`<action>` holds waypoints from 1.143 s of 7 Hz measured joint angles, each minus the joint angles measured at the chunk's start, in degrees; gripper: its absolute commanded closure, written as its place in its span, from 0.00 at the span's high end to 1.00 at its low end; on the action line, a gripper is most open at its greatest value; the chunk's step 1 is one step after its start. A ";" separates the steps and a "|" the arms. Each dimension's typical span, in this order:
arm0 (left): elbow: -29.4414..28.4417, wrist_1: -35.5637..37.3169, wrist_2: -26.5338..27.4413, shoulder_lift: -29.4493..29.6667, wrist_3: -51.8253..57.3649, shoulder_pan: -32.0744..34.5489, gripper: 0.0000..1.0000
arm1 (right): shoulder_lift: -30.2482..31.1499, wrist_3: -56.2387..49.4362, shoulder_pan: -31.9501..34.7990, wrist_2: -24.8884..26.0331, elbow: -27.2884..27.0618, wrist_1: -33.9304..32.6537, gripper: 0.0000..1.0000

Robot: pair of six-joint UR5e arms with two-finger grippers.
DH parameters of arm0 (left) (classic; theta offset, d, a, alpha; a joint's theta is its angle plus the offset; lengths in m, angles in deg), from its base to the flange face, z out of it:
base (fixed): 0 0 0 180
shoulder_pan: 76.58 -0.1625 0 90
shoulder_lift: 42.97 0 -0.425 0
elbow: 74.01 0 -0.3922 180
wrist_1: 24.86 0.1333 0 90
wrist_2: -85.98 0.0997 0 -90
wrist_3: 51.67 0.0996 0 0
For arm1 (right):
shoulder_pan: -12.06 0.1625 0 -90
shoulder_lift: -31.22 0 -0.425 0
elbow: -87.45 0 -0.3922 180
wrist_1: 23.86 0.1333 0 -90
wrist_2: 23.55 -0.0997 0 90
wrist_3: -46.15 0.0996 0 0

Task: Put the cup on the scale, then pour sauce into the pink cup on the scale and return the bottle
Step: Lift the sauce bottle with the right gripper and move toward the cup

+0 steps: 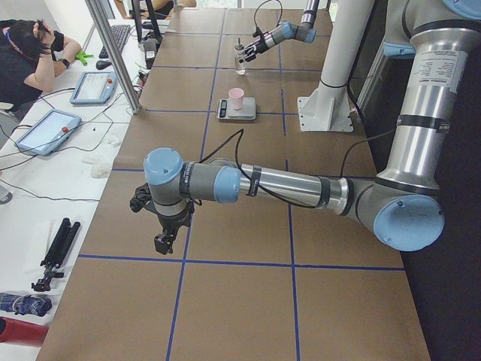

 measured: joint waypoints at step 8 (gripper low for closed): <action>3.91 -1.74 -3.83 -10.38 -9.66 0.39 1.00 | -3.85 -21.20 -0.08 5.02 -2.63 -0.42 0.00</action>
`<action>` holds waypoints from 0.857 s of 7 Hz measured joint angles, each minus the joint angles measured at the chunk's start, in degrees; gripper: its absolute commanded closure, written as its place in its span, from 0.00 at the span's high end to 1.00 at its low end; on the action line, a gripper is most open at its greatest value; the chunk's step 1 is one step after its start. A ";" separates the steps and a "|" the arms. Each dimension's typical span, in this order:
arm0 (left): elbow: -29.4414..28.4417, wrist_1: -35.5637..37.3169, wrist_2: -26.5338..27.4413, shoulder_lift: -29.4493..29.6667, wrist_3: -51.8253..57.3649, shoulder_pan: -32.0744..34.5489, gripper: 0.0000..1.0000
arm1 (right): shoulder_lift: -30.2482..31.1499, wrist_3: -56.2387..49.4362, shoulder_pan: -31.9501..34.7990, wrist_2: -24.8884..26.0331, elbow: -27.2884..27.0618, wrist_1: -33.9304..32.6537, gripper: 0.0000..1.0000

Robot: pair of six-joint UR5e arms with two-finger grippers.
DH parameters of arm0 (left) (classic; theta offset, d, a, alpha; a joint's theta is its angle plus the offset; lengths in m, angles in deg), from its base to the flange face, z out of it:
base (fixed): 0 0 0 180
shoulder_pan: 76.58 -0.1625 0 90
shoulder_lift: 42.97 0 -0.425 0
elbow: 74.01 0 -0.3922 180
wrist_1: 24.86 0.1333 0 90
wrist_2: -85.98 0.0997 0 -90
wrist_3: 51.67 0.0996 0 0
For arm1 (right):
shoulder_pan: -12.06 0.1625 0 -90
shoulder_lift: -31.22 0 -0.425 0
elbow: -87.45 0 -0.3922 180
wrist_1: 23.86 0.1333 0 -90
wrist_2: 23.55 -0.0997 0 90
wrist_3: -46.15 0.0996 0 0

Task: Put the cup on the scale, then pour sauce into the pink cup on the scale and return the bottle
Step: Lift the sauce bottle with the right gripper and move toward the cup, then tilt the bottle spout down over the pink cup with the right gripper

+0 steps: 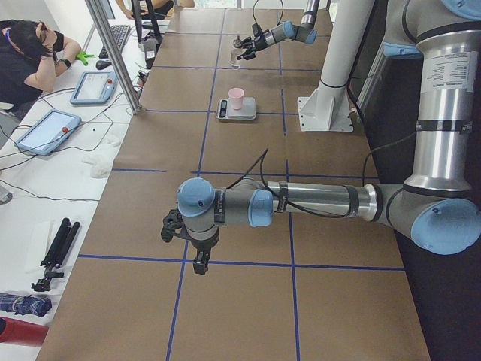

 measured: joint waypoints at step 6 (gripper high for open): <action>1.00 -0.20 -0.12 -0.67 -0.42 0.04 1.00 | -12.75 -9.75 0.86 0.35 -0.66 -16.64 0.00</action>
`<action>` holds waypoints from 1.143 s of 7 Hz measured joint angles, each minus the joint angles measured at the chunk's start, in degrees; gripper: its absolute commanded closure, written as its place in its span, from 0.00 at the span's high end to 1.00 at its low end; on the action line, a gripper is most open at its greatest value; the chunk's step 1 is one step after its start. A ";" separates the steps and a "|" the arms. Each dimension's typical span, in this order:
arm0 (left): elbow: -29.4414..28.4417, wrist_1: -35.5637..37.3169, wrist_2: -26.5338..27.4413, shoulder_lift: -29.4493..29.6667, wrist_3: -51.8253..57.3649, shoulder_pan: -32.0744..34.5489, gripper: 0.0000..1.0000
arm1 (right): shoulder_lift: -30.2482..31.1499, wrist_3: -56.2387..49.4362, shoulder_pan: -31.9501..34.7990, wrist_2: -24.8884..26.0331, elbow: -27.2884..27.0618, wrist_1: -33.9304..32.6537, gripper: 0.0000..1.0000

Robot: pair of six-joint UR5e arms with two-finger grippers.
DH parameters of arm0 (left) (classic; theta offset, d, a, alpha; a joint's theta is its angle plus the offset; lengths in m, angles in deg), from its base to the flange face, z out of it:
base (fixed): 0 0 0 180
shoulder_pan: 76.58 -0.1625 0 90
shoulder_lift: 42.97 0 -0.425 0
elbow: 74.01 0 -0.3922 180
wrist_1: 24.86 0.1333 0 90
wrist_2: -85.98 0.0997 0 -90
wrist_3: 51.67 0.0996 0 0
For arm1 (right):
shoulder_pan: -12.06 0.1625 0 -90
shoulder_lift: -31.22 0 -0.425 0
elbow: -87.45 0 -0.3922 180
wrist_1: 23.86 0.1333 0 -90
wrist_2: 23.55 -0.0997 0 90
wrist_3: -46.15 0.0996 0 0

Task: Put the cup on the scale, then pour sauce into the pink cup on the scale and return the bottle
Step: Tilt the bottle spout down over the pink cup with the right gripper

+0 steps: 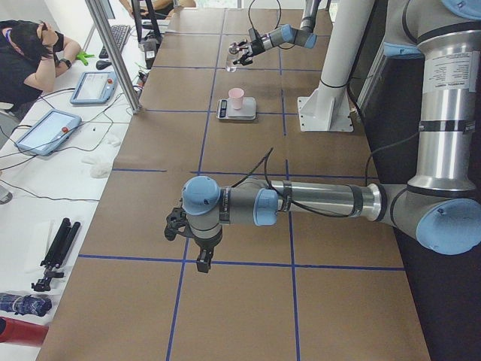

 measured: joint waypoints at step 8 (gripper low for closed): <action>0.06 0.01 -0.09 0.27 0.00 -0.12 1.00 | -12.39 -16.26 -0.94 13.63 0.31 -39.47 0.00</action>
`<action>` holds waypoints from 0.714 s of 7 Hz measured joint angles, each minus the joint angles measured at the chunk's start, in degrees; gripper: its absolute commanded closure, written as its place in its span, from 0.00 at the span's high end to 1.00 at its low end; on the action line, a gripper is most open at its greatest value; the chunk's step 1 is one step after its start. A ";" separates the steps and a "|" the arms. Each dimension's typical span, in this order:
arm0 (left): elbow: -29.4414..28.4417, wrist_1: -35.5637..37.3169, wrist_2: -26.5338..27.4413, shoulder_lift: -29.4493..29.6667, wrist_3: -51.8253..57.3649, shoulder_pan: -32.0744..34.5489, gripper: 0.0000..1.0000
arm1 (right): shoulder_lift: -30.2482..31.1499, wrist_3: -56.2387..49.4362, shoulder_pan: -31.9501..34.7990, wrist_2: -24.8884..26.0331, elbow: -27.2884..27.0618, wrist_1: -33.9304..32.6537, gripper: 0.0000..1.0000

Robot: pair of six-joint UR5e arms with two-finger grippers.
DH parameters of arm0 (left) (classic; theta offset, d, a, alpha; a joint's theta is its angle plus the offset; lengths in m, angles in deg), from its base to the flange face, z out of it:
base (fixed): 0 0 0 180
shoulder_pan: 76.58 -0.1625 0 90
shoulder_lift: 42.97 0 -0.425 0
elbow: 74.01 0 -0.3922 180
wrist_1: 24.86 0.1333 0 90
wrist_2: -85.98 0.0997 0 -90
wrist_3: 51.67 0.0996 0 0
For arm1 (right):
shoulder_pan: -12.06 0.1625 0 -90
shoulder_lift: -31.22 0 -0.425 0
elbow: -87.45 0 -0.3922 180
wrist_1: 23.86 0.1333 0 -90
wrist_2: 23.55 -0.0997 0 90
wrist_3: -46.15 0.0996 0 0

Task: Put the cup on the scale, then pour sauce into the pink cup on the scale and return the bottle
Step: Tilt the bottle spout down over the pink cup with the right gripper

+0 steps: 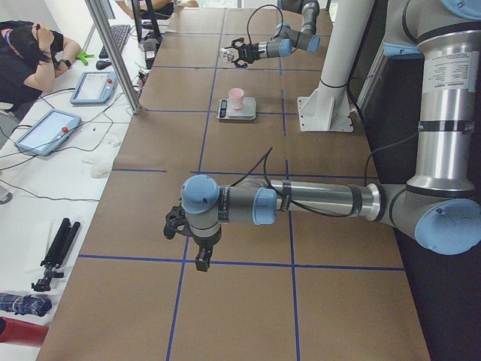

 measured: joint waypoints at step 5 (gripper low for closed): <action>0.00 0.10 0.00 0.12 0.00 -0.06 1.00 | -0.93 -8.52 -2.77 9.40 3.70 -4.37 0.00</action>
